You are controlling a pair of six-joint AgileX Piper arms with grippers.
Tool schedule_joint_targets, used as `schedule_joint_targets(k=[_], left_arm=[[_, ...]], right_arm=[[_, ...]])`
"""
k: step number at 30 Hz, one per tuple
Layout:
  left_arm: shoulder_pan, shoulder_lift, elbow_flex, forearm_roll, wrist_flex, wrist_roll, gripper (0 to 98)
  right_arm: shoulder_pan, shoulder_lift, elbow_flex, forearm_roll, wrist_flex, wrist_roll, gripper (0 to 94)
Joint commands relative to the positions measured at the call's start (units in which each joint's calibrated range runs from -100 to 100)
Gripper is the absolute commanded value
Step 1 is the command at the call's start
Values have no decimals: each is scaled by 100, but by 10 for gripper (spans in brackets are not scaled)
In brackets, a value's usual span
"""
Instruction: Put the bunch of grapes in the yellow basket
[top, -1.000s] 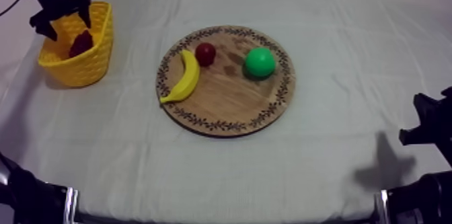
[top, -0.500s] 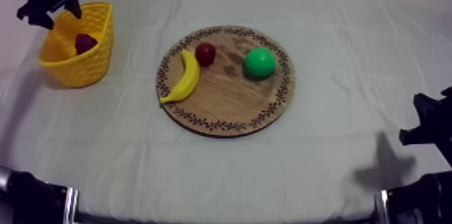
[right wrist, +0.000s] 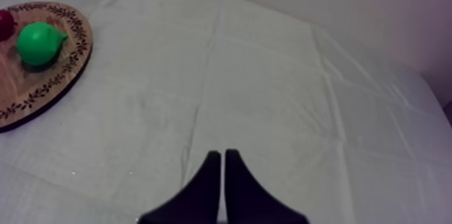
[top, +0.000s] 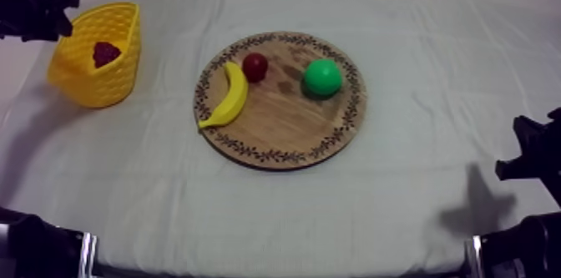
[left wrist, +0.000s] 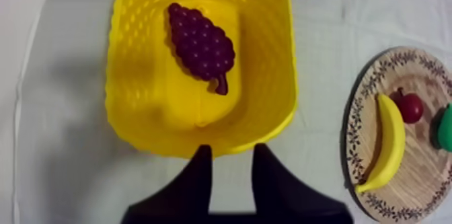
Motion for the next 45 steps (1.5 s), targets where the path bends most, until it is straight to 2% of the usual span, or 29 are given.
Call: schedule_joint_targets(k=[1,5,11,20,23,36,43,45], left_arm=[[42,-494,418,-3,-211,-40,119],[141,-1049,958,-8,-578,-96,32],[206,-1977,1896,-10,-1276,-136,5],[418,-3529,4048,-64,-3148,-171,0],[484,-4058,4681,-64,-3575,-181,0],[537,-5869,6412,-157,-4211,-298,0],[571,-6427,6607,-219,-3995,-625,0],[574,-6532,6612,-219,-3959,-585,0]], right_arm=[[-2,0,-4,-2,2,-1,3],[-2,0,-4,-2,2,-1,3],[-2,0,-4,-2,2,-1,3],[-2,0,-4,-2,2,-1,3],[-2,0,-4,-2,2,-1,3],[-2,0,-4,-2,2,-1,3],[-2,0,-4,-2,2,-1,3],[-2,0,-4,-2,2,-1,3]])
